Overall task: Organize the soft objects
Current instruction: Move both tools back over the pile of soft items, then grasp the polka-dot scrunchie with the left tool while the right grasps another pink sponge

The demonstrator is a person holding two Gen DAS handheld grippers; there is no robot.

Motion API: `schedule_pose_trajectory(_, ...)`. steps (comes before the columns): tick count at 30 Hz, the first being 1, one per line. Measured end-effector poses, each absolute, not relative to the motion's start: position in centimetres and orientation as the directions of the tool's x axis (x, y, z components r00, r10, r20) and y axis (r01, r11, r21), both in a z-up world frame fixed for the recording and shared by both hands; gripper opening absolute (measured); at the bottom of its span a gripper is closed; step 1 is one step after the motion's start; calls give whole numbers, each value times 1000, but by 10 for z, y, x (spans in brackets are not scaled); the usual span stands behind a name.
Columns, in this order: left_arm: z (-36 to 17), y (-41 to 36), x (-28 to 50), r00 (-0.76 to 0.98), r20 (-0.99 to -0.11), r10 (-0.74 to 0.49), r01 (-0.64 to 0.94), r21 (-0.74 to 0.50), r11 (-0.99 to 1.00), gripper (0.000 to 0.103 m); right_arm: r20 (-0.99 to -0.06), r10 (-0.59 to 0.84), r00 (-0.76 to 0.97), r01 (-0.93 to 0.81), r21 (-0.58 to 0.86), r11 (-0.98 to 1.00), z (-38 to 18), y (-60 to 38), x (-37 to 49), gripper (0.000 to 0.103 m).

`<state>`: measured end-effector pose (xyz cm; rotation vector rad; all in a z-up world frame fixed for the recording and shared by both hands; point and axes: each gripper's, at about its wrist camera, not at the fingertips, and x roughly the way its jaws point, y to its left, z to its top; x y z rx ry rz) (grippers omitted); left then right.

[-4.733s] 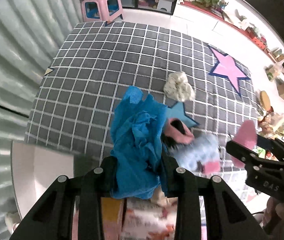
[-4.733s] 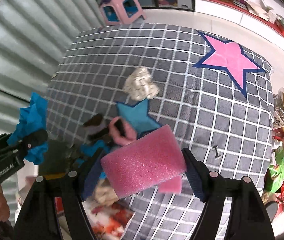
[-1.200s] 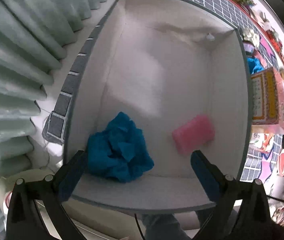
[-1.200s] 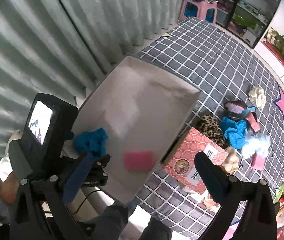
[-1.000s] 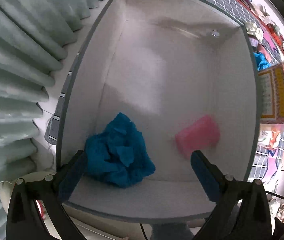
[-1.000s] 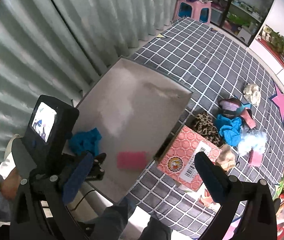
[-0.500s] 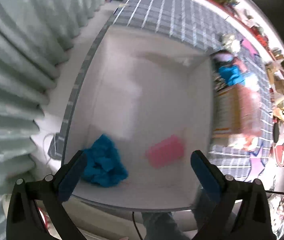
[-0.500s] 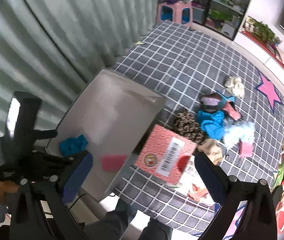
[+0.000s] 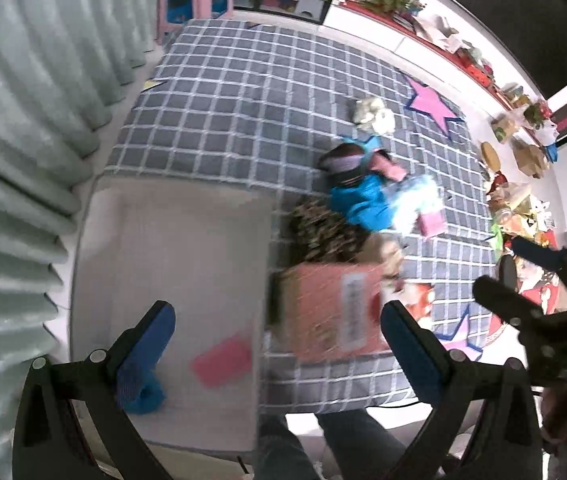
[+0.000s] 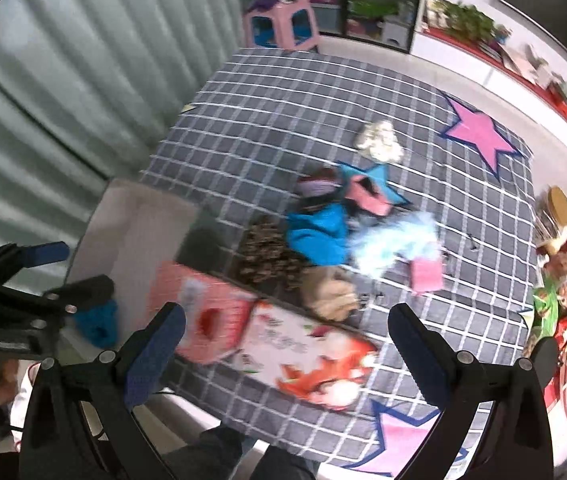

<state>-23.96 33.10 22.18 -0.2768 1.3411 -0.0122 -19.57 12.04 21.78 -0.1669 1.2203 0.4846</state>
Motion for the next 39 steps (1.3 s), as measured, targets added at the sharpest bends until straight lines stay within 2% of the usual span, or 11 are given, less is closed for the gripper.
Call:
schedule_pose_trajectory(8, 217, 259, -160, 178, -966, -187, -127, -211, 969, 103, -959, 208, 192, -271, 152, 951, 159, 25, -133, 102)
schedule_pose_trajectory(15, 191, 207, -78, 134, -984, -115, -121, -132, 984, 103, -979, 166, 120, -186, 142, 972, 106, -23, -96, 102)
schedule_pose_trajectory(19, 159, 191, -33, 105, -989, -99, -145, -114, 983, 103, -983, 163, 89, -194, 143, 970, 79, -29, -82, 102)
schedule_pose_trajectory(27, 88, 171, 41, 62, -998, 7, -149, -2, 989, 103, -983, 173, 57, -240, 154, 959, 37, -9, -62, 102)
schedule_pose_trajectory(37, 23, 167, 85, 13, -994, 108, -166, 104, 981, 103, -991, 119, 64, -312, 93, 946, 1, 18, -47, 102)
schedule_pose_trajectory(39, 16, 165, 87, 16, -994, 108, -154, 104, 983, 99, -992, 108, 68, -325, 80, 942, -2, 19, -47, 102)
